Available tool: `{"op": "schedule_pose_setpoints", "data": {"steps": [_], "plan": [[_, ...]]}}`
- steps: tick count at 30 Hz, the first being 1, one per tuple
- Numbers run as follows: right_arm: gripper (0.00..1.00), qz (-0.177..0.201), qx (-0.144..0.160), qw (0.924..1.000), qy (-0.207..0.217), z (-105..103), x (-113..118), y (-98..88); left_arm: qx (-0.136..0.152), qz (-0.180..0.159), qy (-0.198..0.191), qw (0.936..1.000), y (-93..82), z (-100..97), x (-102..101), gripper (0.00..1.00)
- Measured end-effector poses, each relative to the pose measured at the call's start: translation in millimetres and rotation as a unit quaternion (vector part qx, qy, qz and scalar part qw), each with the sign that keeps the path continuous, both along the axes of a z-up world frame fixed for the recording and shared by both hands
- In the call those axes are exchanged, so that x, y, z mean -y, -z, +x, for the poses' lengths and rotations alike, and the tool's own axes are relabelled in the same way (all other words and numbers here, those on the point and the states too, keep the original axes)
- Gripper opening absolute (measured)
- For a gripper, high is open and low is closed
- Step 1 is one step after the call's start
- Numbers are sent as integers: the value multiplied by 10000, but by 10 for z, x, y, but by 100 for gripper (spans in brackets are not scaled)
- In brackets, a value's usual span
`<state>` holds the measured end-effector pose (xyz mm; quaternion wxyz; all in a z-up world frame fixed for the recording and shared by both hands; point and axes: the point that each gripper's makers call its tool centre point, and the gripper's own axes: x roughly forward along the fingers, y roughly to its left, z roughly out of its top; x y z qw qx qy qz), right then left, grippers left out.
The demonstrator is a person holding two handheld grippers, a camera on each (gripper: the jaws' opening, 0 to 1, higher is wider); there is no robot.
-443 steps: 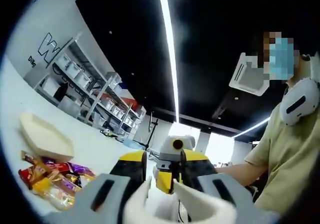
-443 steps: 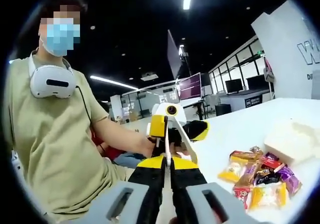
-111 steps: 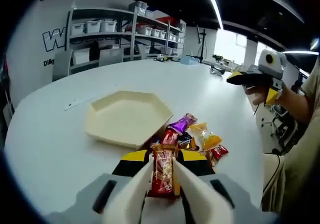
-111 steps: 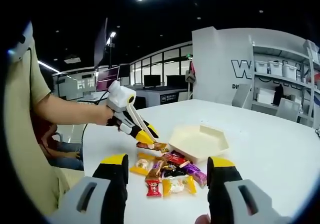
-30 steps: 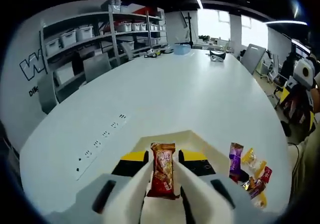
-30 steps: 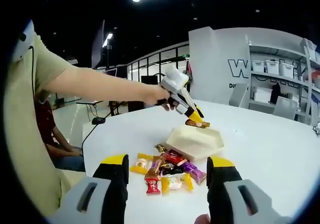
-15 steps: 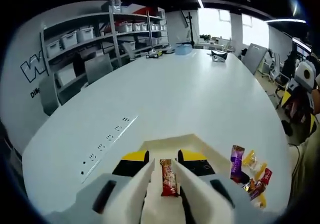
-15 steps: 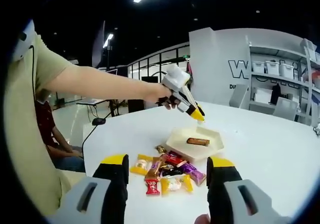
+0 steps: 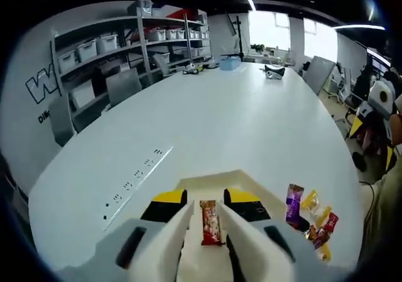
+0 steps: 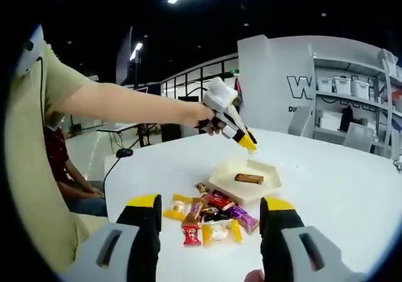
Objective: Place the target food into the container with the food tongs after gripping and lifting it, then release it inside without dropping or visibly crushing the food.
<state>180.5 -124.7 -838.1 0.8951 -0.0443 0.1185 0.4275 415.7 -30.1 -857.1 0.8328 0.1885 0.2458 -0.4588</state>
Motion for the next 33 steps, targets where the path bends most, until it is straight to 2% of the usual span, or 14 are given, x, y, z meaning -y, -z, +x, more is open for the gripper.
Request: {"op": "schedule_pose_setpoints", "data": {"steps": [20,33], "plan": [[62,2,9,10000,-54,-41,-73,13,-113,-32,76,9999,-99,-278,-159,22],[62,-33,-27,10000,-69,-76,-94,64,-225,-3,423,9989,-62,-709,-85,22]]}}
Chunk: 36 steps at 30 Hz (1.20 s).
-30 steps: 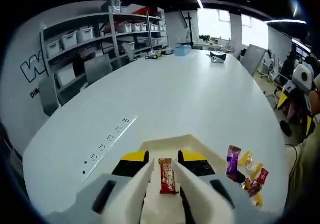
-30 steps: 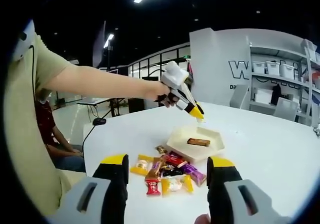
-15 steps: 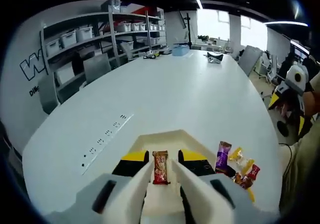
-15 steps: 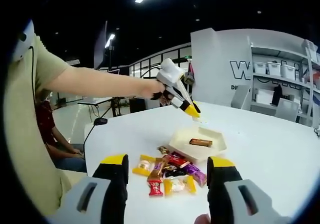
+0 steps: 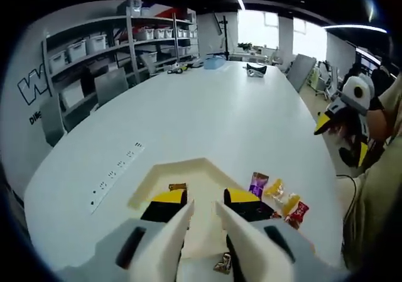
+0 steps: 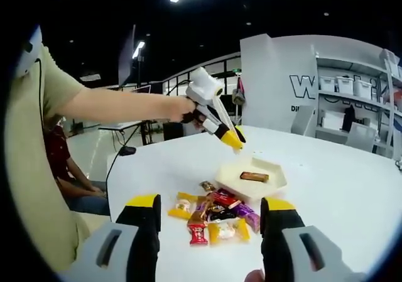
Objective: Place the target food into the container with the food tongs after gripping and lifting it, then release it inside without dropping or visibly crushing the food.
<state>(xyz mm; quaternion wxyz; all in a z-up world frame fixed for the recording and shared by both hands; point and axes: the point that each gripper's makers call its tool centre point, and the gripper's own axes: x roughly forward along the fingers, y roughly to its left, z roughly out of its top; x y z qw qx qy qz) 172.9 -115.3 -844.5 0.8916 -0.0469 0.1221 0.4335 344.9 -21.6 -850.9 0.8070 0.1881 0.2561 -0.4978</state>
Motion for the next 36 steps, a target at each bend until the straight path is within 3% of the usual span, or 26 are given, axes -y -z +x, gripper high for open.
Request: {"op": "schedule_pose_setpoints", "data": {"steps": [13,21,36], "plan": [[62,5,-22,10000,-10,-25,-15,23,-42,45,448,9990,130,-458,3,22],[63,7,-59,10000,-12,-37,-13,57,82,140,1118,9936,210,-801,-16,22],[63,8,-109,9999,-16,-41,-15,109,118,174,1760,9842,297,-1088,-144,22]]}}
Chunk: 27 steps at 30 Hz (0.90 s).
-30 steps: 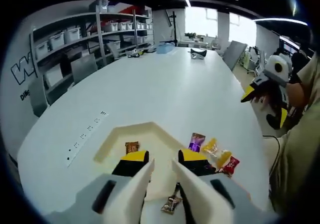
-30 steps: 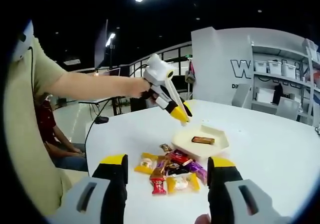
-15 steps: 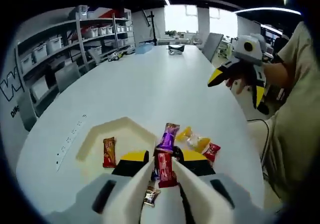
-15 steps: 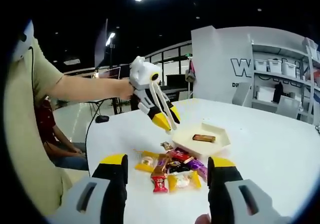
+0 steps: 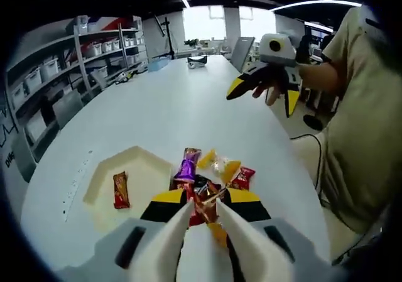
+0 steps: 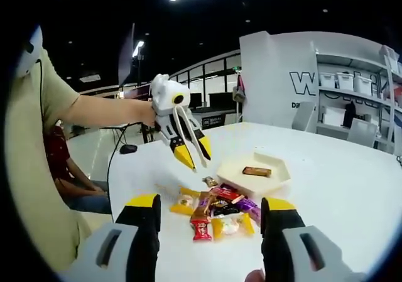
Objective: Place the target food into the container with the food tongs after gripping and lifting it, then release it inside without dropping or visibly crushing the food.
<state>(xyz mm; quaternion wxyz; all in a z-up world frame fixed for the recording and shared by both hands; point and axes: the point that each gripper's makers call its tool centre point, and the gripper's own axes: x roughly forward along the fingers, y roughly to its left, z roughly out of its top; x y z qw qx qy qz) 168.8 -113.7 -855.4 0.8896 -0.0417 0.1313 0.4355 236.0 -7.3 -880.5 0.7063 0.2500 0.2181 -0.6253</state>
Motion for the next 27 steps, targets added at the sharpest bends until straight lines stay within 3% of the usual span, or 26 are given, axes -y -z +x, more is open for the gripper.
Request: {"op": "schedule_pose_setpoints", "data": {"steps": [11,27], "plan": [[63,17,-8,10000,-20,-5,-9,6,-36,-49,656,9978,14,-243,36,23],[63,0,-61,10000,-22,-30,14,50,54,333,1452,9888,217,-454,51,23]]}}
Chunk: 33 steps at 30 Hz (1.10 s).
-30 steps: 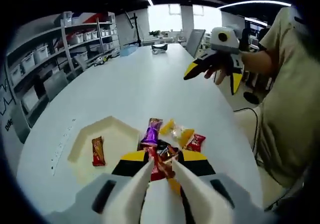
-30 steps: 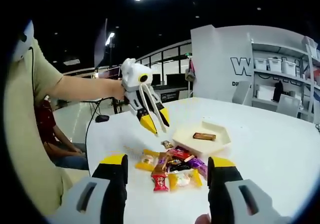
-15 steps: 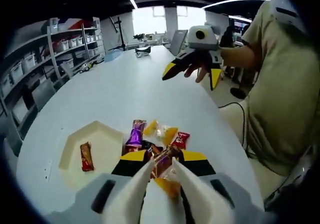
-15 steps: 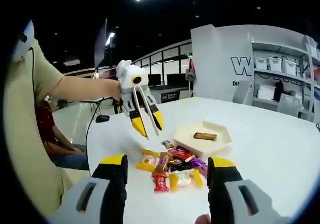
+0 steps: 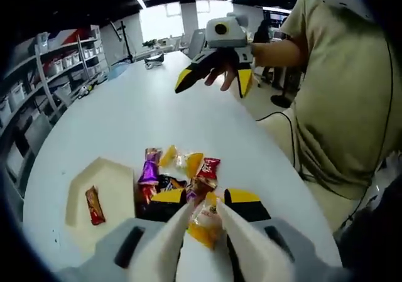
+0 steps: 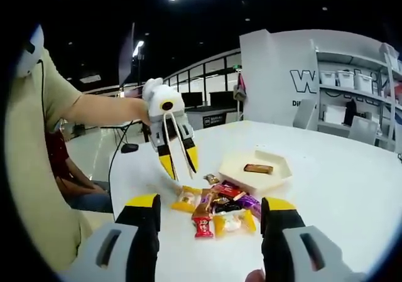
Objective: Place the target food into the container with the food tongs after gripping and lifting it, then release it inside without dropping or visibly crushing the food.
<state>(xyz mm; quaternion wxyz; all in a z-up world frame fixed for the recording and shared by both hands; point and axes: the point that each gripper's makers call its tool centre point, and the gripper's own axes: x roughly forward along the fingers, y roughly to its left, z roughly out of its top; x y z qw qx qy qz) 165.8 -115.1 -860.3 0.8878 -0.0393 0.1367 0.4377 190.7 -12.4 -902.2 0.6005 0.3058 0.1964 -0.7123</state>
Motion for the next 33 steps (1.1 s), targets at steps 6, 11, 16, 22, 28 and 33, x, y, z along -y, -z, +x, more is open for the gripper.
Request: {"op": "schedule_pose_setpoints", "data": {"steps": [6,11,16,22,28,33], "plan": [[63,18,0,10000,13,1,4,-5,140,208,312,9992,101,-56,-15,23],[63,4,-21,10000,6,-9,2,17,179,316,439,9984,164,-76,-24,23],[63,8,-34,10000,15,-11,12,25,233,440,572,9971,227,-87,-29,23],[63,10,-38,10000,23,-10,19,29,315,566,698,9955,295,-83,-15,23],[63,2,-70,10000,15,-22,21,54,360,725,816,9934,373,-88,-22,23],[63,-4,-76,10000,0,-20,16,56,366,759,847,9928,398,-76,-16,23]]}}
